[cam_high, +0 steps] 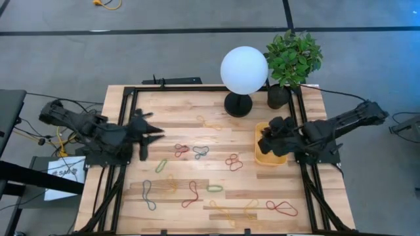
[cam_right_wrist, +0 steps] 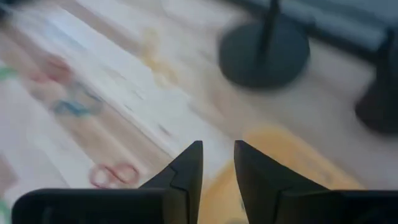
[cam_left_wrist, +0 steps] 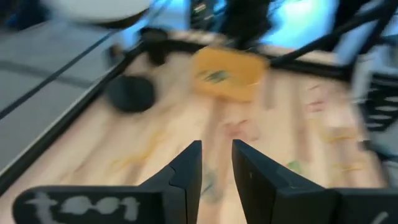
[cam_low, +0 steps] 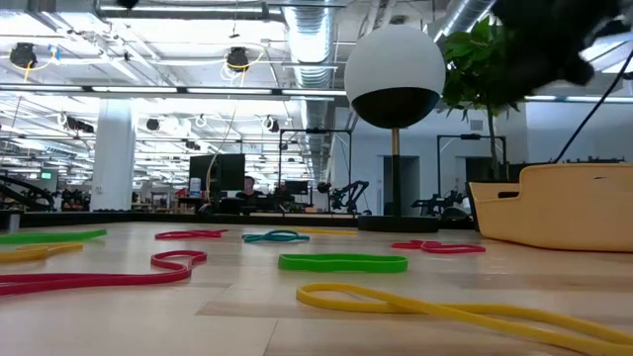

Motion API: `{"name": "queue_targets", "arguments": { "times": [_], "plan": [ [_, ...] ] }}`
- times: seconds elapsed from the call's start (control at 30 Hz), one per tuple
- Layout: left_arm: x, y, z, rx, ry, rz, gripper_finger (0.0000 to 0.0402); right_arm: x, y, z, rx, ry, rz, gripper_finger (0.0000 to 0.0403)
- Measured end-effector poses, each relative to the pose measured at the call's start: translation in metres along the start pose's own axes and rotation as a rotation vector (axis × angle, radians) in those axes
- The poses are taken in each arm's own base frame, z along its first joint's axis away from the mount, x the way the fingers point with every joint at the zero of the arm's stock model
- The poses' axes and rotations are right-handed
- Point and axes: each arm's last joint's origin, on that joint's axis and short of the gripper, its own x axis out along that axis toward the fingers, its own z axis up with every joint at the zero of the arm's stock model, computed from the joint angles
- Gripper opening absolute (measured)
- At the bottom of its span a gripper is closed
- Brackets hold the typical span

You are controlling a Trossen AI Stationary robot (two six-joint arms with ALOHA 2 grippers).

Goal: Pick and place items into bin
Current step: Put the blue rubber band into the bin

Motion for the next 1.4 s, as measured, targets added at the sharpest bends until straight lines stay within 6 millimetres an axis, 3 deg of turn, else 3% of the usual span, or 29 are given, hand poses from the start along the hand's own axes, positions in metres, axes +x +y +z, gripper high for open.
{"name": "queue_targets", "arguments": {
  "times": [0.13,0.23,0.37,0.5,0.63,0.83,1.07,1.23,1.4],
  "plan": [
    [-0.014,0.021,-0.018,-0.053,0.071,0.122,0.008,-0.026,0.001,-0.001,-0.086,-0.174,0.06,0.0087],
    [-0.006,0.023,-0.044,-0.108,0.154,0.076,0.008,-0.037,-0.001,-0.01,-0.114,-0.282,0.085,0.0087],
    [0.027,0.015,-0.094,-0.183,0.193,0.011,0.008,-0.038,0.003,-0.034,-0.13,-0.329,0.162,0.0087],
    [0.067,0.003,-0.141,-0.25,0.089,-0.116,0.008,-0.027,0.019,-0.06,-0.139,-0.344,0.254,0.0087],
    [0.088,-0.001,-0.165,-0.355,-0.082,-0.25,0.008,-0.016,0.037,-0.075,-0.121,-0.368,0.308,0.0087],
    [0.107,-0.006,-0.165,-0.375,-0.132,-0.237,0.008,-0.004,0.055,-0.079,-0.092,-0.379,0.296,0.0087],
    [0.146,-0.026,-0.127,-0.145,-0.105,-0.158,0.008,0.008,0.059,-0.077,-0.083,-0.354,0.269,0.0087],
    [0.185,-0.024,-0.117,-0.077,0.071,-0.012,0.008,0.004,0.059,-0.07,-0.113,-0.374,0.292,0.0087],
    [0.226,-0.031,-0.127,-0.036,0.224,-0.074,0.008,-0.002,0.06,-0.069,-0.141,-0.389,0.319,0.0087]
  ]
}}
